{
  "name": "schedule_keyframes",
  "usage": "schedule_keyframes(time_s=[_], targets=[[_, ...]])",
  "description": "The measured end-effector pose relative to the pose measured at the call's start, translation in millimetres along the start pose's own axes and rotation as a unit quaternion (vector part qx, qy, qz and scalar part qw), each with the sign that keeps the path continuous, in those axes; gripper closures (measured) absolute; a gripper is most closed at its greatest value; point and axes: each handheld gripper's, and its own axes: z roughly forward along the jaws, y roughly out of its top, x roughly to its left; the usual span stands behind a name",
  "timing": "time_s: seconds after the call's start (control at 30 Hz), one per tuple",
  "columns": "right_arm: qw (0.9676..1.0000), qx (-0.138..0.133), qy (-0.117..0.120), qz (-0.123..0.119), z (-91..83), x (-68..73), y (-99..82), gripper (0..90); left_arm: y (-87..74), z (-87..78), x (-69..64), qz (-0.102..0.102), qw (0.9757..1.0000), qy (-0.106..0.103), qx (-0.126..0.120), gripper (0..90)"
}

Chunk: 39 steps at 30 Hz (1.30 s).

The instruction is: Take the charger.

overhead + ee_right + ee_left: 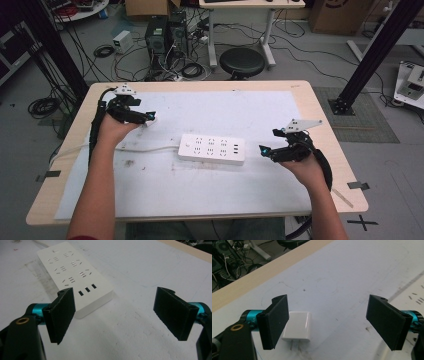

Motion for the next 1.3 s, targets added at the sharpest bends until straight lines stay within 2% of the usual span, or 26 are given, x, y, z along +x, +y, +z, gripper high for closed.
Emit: schedule_keyframes(time_s=[0.13,0.27,0.33,0.47,0.57,0.63,0.73,0.93,1.07,1.2,1.23,1.3], targets=[[1.0,0.002,-0.002,0.004,2.1,-0.8,0.1,18.2,2.1,12.2,13.6,-0.012,0.9999,0.004,0.0,18.5],[1.0,0.004,-0.003,0.007,4.7,-2.0,-0.2,18.1,-6.1,24.8,25.4,-0.028,0.9995,0.007,0.015,18.5],[1.0,0.004,-0.003,0.008,5.6,-2.7,0.0,18.1,-12.9,31.8,31.9,-0.042,0.999,0.0,0.013,18.5],[0.9999,0.007,-0.003,0.01,7.4,-2.3,0.3,18.1,-19.0,37.2,37.6,-0.045,0.9986,0.006,0.027,18.5],[0.9999,0.011,-0.003,0.007,9.2,-2.1,0.4,18.1,-21.9,39.8,39.2,-0.047,0.9982,0.006,0.035,18.4],[0.9999,0.011,-0.003,0.005,9.5,-2.3,0.4,18.1,-24.9,42.4,41.0,-0.045,0.9978,0.014,0.046,18.4],[1.0,0.006,-0.003,0.003,9.9,-2.2,0.3,18.1,-29.3,44.6,44.0,-0.052,0.997,0.014,0.055,18.4],[0.9999,0.009,-0.002,0.007,9.8,-1.4,-0.3,18.1,-33.7,50.2,45.5,-0.051,0.996,0.016,0.072,18.4],[1.0,0.005,-0.001,0.008,8.9,-1.7,-0.4,18.2,-35.7,57.9,43.4,-0.043,0.9958,0.011,0.081,18.5],[0.9999,0.007,-0.002,0.009,7.3,-1.8,-0.7,18.1,-37.3,61.6,43.2,-0.047,0.9951,0.008,0.086,18.5],[1.0,0.005,-0.002,0.008,6.9,-1.5,-0.7,18.1,-40.8,67.2,43.0,-0.047,0.9941,0.005,0.098,18.5],[1.0,0.004,-0.002,0.007,7.2,-1.1,-0.6,18.2,-41.9,68.3,42.3,-0.047,0.9939,0.005,0.099,18.5]])
